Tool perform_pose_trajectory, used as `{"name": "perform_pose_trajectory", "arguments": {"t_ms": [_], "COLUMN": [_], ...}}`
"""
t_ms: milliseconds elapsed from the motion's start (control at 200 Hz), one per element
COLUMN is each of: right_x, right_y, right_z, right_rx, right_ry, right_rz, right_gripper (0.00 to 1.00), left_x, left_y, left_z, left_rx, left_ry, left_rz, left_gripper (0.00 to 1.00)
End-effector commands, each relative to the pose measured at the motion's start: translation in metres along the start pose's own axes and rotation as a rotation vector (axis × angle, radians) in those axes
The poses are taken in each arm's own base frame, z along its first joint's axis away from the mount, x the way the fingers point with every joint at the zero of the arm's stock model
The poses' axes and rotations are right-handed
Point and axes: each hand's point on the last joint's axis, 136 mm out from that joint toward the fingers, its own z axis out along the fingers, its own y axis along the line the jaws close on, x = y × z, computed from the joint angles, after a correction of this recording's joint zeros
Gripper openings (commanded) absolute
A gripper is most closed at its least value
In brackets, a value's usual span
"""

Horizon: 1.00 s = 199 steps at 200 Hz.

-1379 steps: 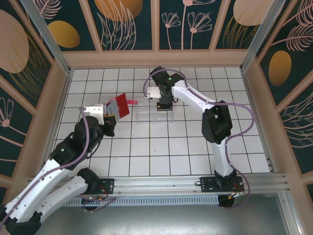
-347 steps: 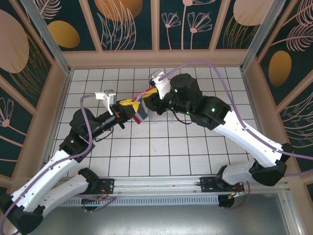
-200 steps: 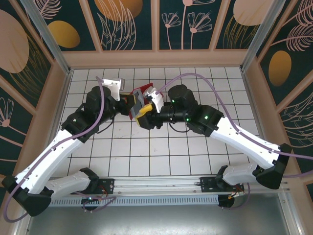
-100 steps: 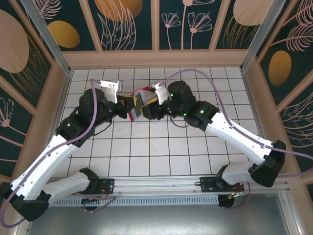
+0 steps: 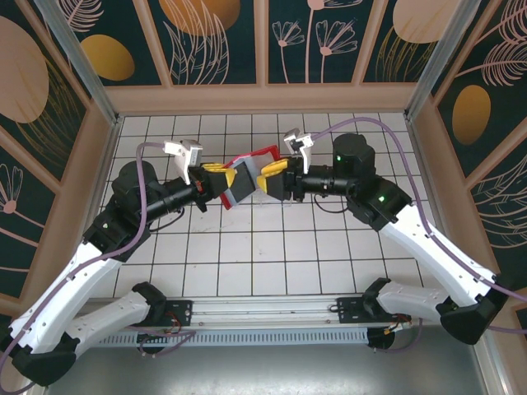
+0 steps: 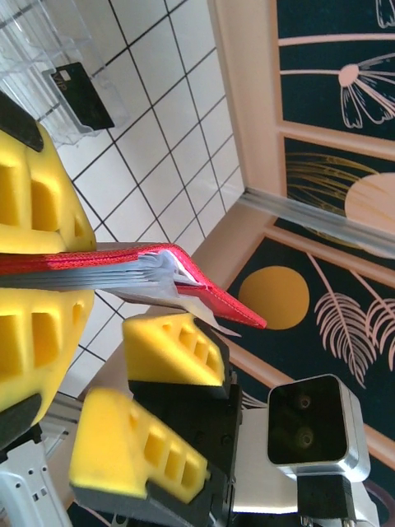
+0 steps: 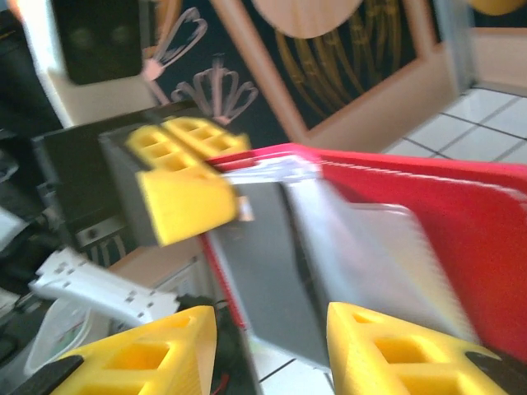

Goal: Take the credit cards out of the card holder

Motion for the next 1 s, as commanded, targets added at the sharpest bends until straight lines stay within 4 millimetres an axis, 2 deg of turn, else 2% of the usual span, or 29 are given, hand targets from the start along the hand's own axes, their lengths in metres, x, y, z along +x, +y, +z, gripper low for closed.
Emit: {"name": "perform_pose_trajectory", "arguments": {"t_ms": [0,125,610,991], "right_x": [-0.002,-0.003,-0.004,-0.01], "right_y": [0.029,0.028,0.011,0.003], "right_z": [-0.006,-0.008,-0.002,-0.005], "right_rx": [-0.125,-0.088,0.013,0.078], "right_ry": [0.029,0.048,0.057,0.03], "right_rz": [-0.065,-0.073,-0.067,-0.076], "right_gripper": [0.4,0.37,0.34,0.35], "left_x": [-0.014,-0.014,-0.01,-0.007], "left_y": [-0.019,-0.02,-0.05,-0.051], "left_z": [-0.003,-0.001,0.0,0.0], "left_rx": [0.085,0.096,0.288,0.297], "left_ry": [-0.055,-0.051,-0.024,-0.013], "left_rz": [0.069,0.075,0.08,0.078], "left_gripper": [0.0,0.0,0.0,0.0]}}
